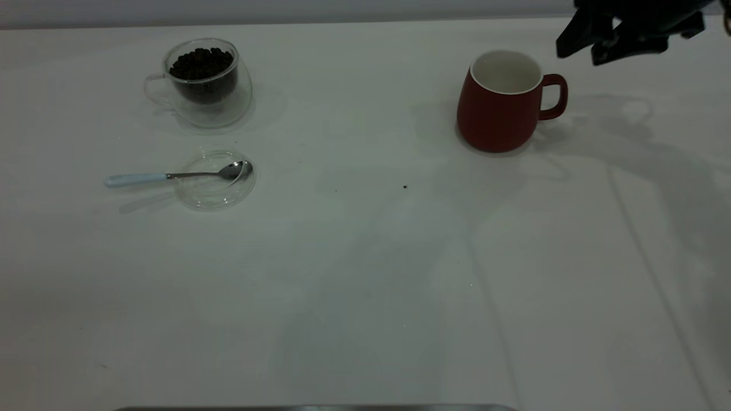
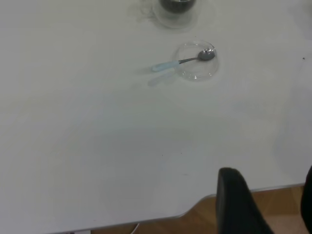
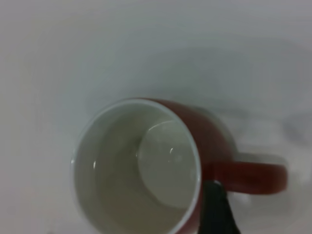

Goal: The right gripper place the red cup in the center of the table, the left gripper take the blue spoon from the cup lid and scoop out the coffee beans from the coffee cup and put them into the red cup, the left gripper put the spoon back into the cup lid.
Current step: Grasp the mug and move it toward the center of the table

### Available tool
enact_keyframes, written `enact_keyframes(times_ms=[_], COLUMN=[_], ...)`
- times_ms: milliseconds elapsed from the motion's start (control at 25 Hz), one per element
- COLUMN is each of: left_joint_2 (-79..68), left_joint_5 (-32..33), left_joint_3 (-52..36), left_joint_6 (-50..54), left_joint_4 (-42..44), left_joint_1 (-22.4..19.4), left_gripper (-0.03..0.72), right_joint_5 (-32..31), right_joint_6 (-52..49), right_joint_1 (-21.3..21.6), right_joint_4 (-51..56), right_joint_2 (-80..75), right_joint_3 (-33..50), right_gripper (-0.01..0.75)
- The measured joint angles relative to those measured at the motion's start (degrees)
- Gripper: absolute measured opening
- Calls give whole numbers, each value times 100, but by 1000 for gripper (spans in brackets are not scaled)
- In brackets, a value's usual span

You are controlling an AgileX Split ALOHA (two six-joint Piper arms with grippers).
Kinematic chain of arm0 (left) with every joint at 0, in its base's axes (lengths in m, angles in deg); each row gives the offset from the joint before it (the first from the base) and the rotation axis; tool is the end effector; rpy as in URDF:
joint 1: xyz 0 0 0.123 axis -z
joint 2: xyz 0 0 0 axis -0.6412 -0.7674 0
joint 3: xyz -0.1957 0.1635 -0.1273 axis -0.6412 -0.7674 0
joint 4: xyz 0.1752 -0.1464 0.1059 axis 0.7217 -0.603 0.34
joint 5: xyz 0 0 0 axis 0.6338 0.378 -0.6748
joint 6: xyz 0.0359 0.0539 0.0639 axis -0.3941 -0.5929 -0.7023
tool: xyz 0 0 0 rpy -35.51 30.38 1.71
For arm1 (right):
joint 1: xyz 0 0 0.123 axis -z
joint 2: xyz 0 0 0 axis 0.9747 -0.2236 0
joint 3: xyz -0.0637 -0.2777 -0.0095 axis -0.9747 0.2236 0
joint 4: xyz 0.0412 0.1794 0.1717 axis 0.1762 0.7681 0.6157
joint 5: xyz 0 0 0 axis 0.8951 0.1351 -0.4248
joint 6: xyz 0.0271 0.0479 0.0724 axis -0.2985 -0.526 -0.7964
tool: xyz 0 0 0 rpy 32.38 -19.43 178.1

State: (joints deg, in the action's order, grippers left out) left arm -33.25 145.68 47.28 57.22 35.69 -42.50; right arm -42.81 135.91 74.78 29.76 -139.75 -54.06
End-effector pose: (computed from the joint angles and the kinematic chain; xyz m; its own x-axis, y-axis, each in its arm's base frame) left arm -0.0096 -0.0151 0.2682 -0.5099 0.0167 -0.8601 0.1129 0.9925 -0.0476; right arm 0.4379 0.0505 0.0707 -0.8704 0.0144 -0.4922 -0.1755 0.9249 0.3373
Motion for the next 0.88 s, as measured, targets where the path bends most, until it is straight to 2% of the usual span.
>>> enact_keyframes(times_ms=[280, 480, 880], left_joint_2=[0, 0, 0], left_joint_5=[0, 0, 0], left_joint_3=[0, 0, 0], left_joint_6=[0, 0, 14], left_joint_4=[0, 0, 0], left_joint_1=[0, 0, 0], left_gripper=[389, 389, 389], right_joint_5=[-366, -381, -343], right_joint_6=[492, 1111, 1561], right_joint_1=[0, -62, -308], right_joint_4=[808, 1500, 1944], right_joint_2=[-283, -406, -571], right_joint_3=[-52, -52, -144], right_gripper=[515, 515, 515])
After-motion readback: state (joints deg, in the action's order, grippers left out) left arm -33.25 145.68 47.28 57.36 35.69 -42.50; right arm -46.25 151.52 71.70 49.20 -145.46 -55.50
